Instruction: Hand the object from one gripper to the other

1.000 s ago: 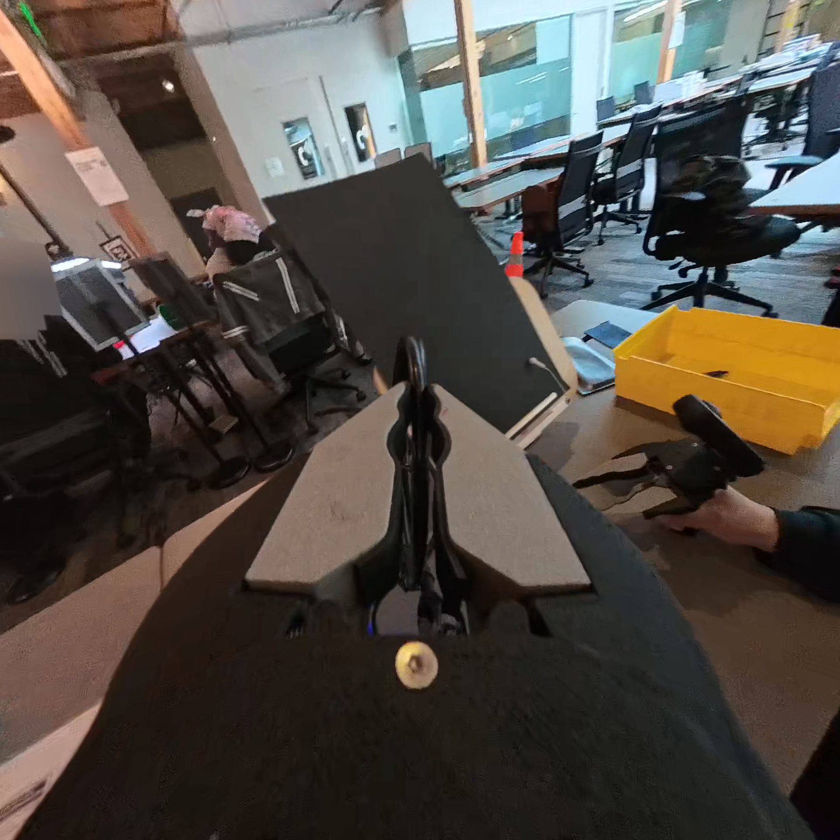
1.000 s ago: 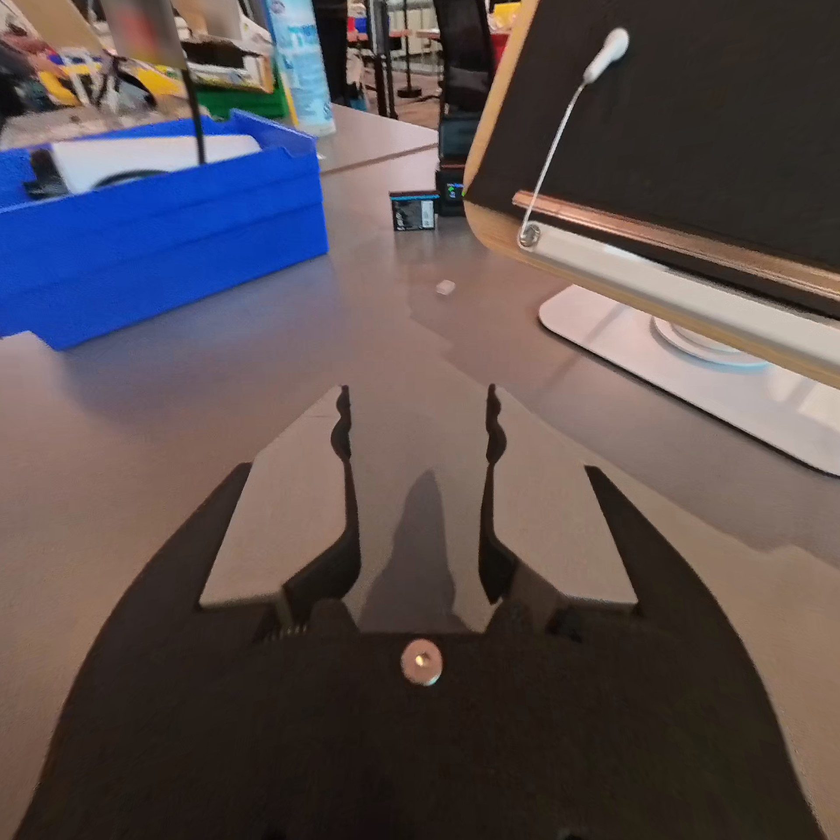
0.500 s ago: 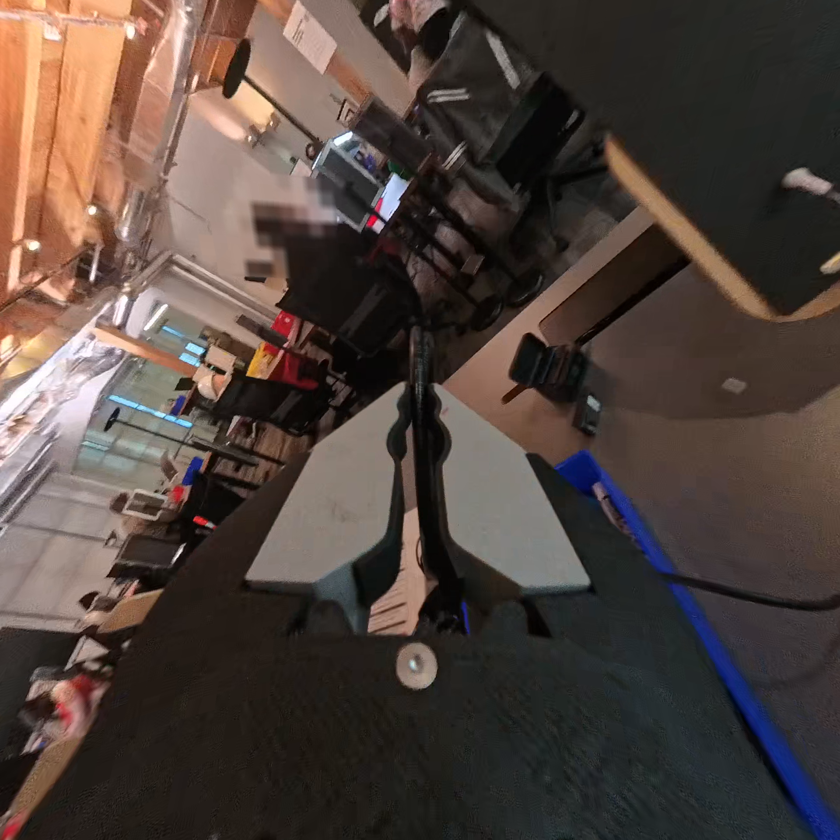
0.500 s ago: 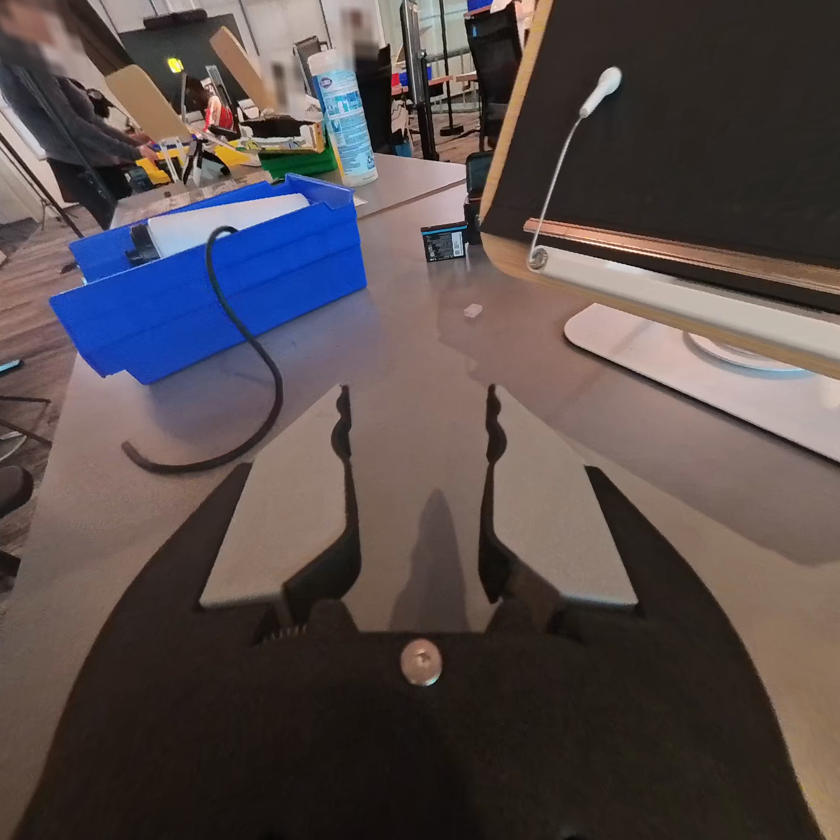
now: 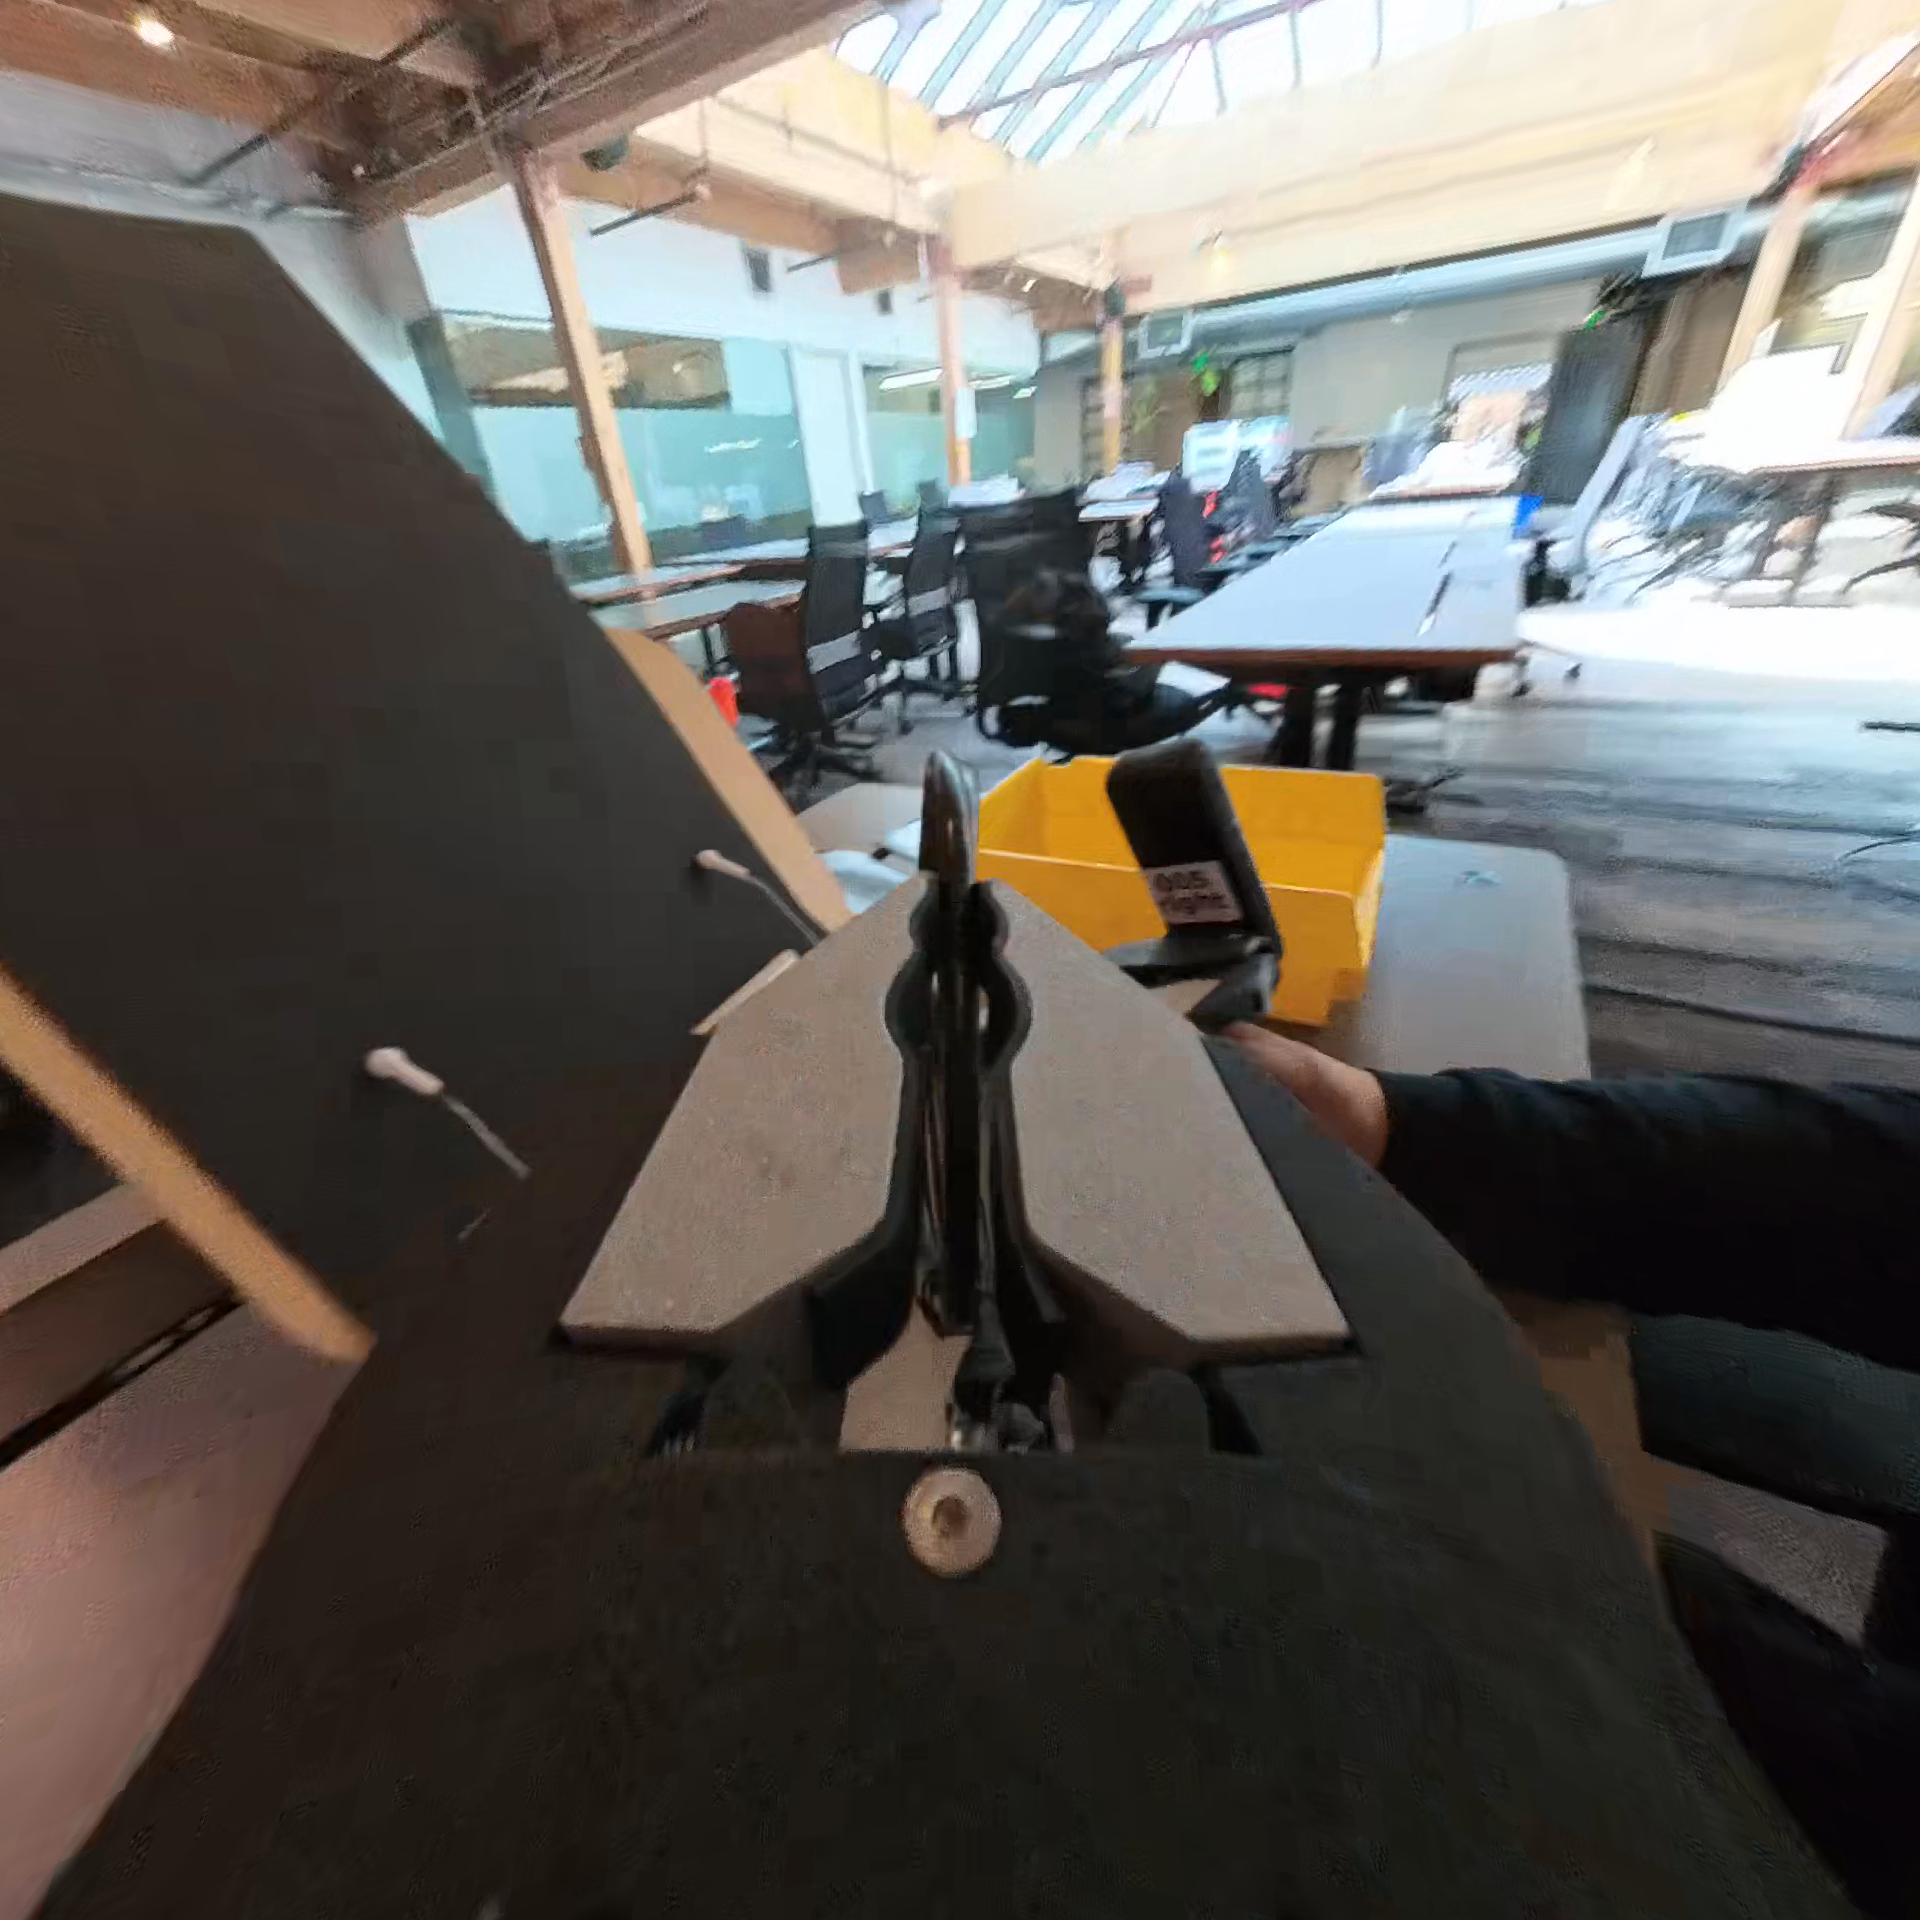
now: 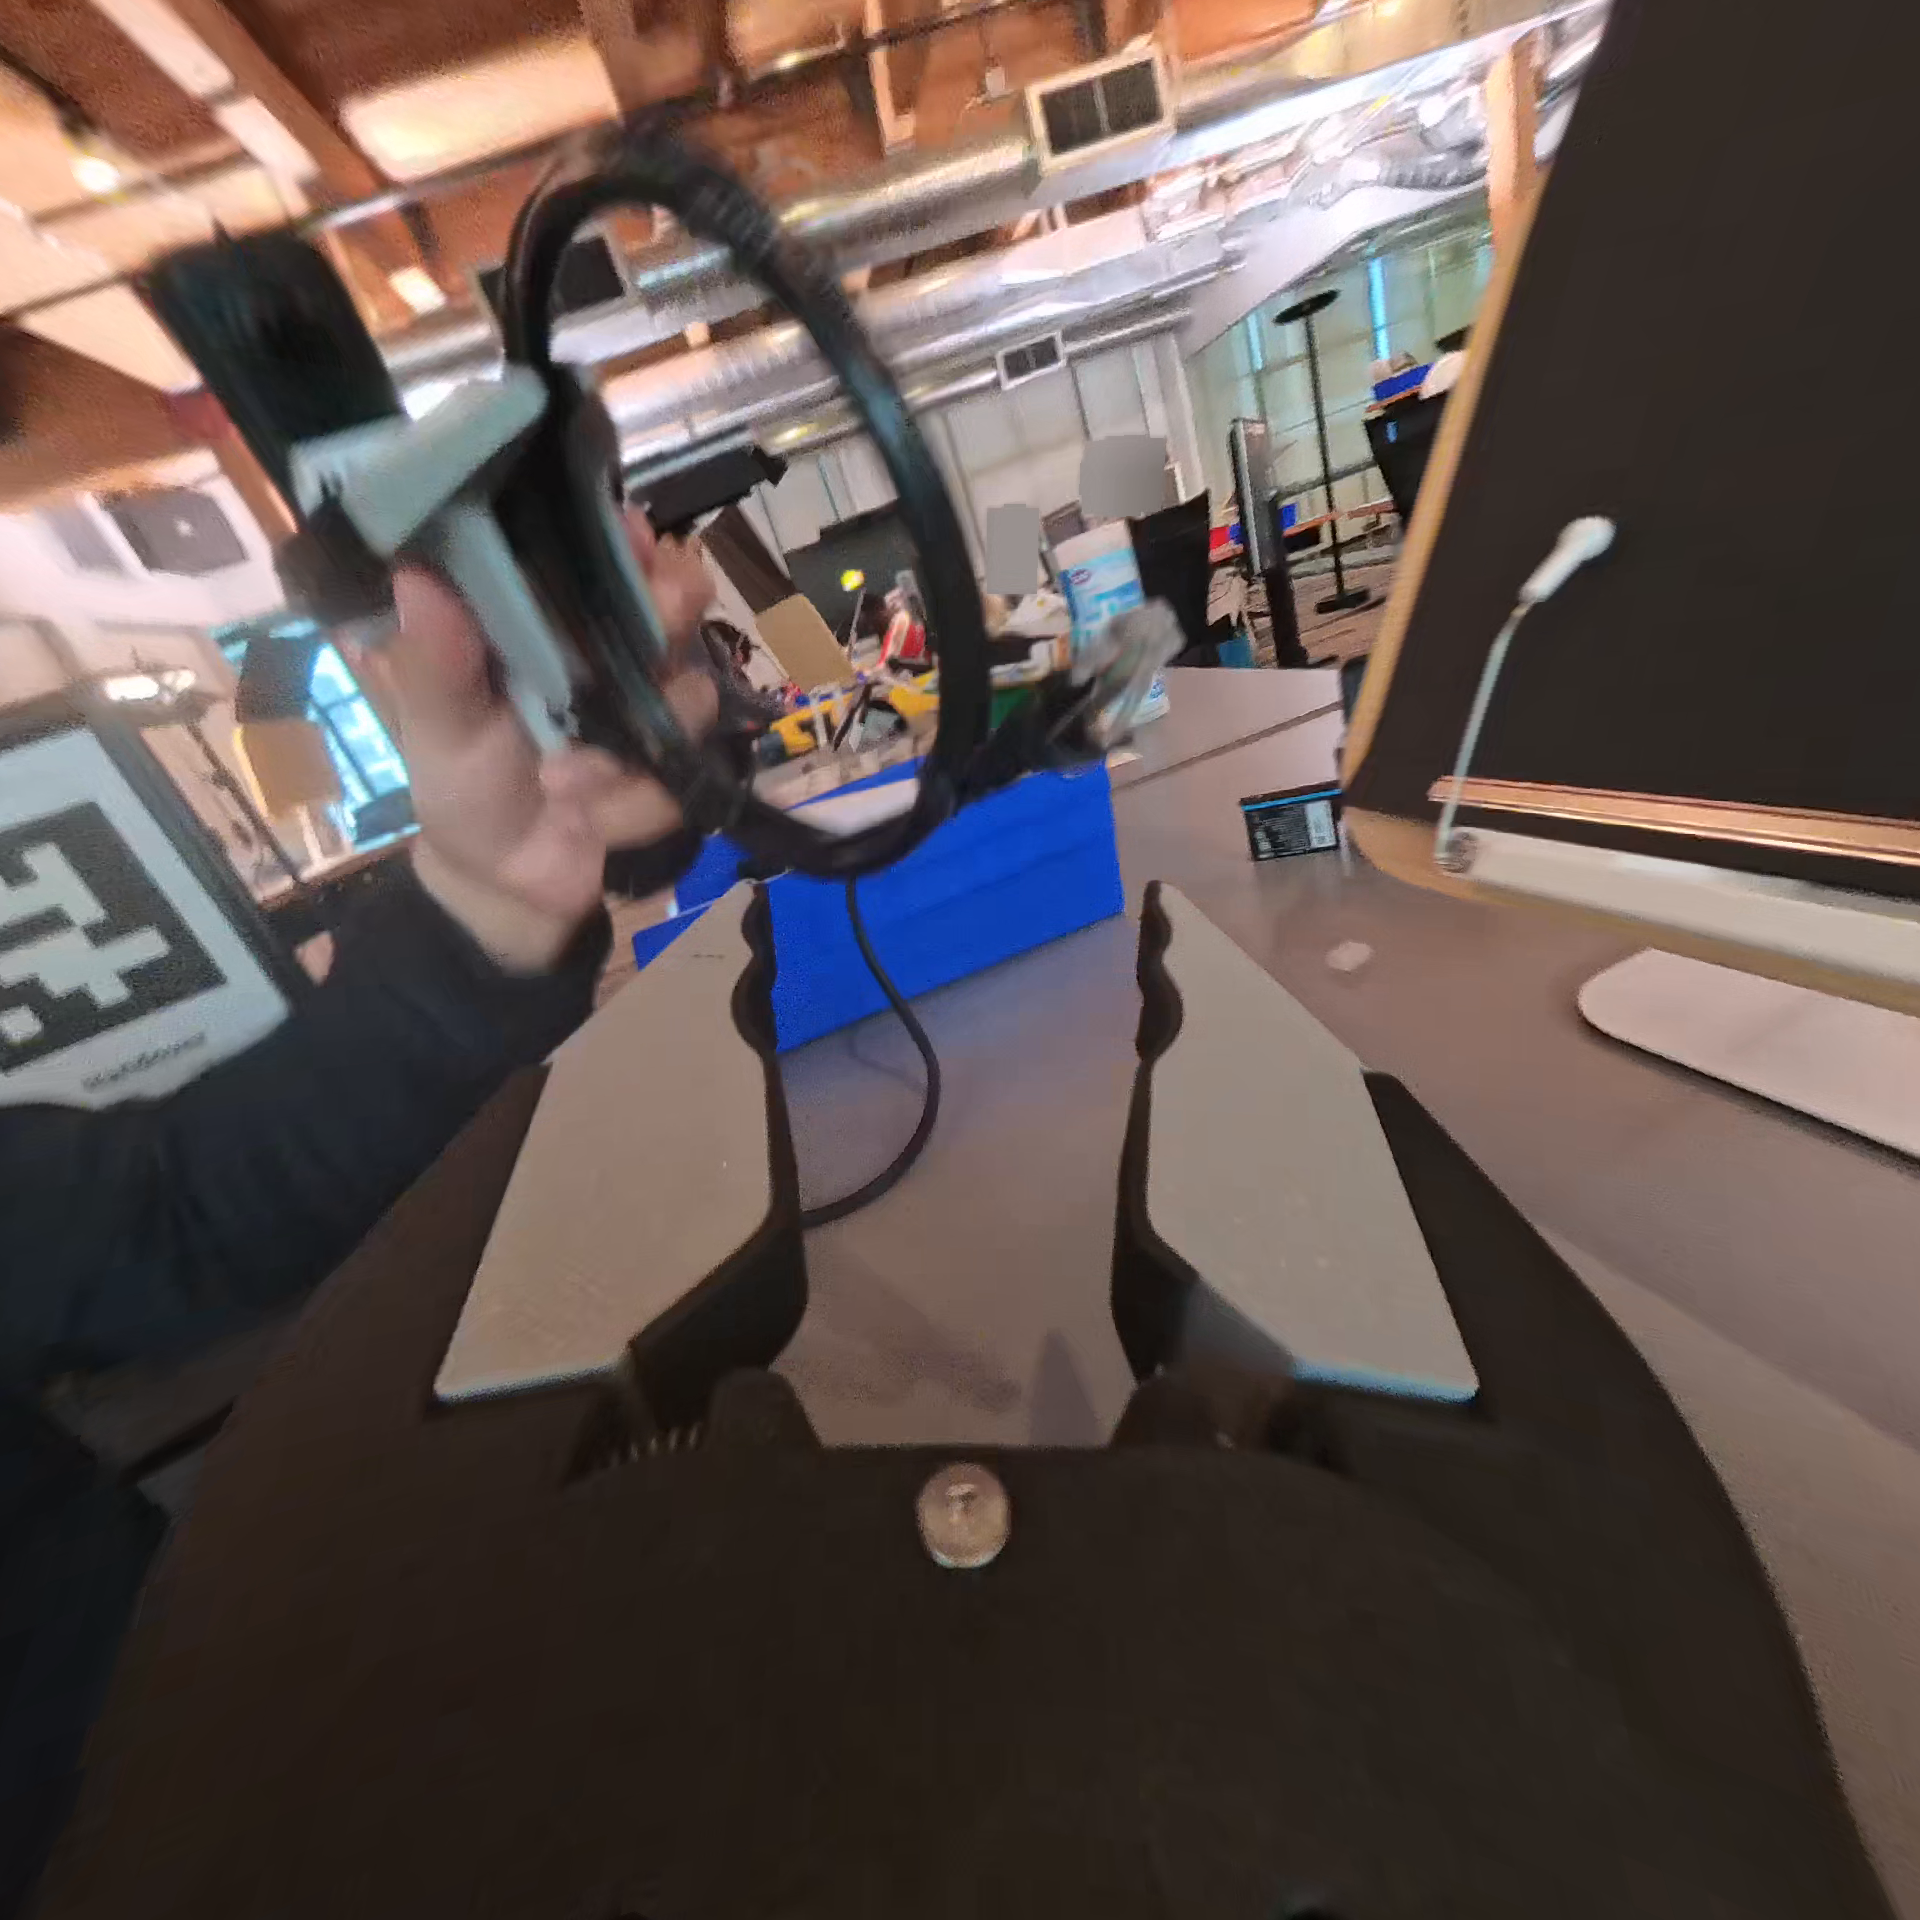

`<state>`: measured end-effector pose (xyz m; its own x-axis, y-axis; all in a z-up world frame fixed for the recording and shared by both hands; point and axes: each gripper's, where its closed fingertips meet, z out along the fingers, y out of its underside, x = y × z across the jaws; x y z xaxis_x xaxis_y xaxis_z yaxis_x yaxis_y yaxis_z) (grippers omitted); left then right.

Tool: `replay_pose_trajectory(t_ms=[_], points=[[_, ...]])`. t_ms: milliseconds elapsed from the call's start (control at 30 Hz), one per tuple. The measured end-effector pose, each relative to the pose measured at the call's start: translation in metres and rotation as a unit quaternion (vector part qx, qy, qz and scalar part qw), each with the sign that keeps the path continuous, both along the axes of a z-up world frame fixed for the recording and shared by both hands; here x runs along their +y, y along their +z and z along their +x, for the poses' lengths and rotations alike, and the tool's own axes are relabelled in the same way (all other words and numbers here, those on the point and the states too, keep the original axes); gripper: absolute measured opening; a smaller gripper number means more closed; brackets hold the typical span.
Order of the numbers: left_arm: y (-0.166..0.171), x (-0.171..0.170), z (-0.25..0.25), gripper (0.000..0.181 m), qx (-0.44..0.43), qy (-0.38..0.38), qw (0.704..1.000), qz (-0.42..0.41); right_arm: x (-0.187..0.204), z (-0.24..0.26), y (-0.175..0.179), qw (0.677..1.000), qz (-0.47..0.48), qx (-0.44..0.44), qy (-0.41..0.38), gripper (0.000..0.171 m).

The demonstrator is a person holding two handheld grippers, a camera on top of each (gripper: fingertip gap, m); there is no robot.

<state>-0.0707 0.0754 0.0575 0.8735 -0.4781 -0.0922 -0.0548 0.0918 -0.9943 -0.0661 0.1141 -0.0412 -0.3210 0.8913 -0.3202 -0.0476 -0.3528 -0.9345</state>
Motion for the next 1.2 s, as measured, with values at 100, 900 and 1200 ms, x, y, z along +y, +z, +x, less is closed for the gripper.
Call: replay_pose_trajectory(t_ms=[100,900,1200], points=[[-0.023,0.003,0.018,0.003,-0.070,-0.074,0.994,0.025,0.014,0.001,-0.007,0.999,-0.031,-0.012,-0.006,0.045],[-0.097,0.031,0.010,0.043,-0.331,-0.220,0.898,-0.189,0.002,0.020,0.020,0.590,0.696,0.006,-0.409,0.010],[-0.098,0.030,0.013,0.038,-0.383,-0.281,0.850,-0.227,-0.029,0.002,0.005,0.516,0.771,0.038,-0.370,0.013]])
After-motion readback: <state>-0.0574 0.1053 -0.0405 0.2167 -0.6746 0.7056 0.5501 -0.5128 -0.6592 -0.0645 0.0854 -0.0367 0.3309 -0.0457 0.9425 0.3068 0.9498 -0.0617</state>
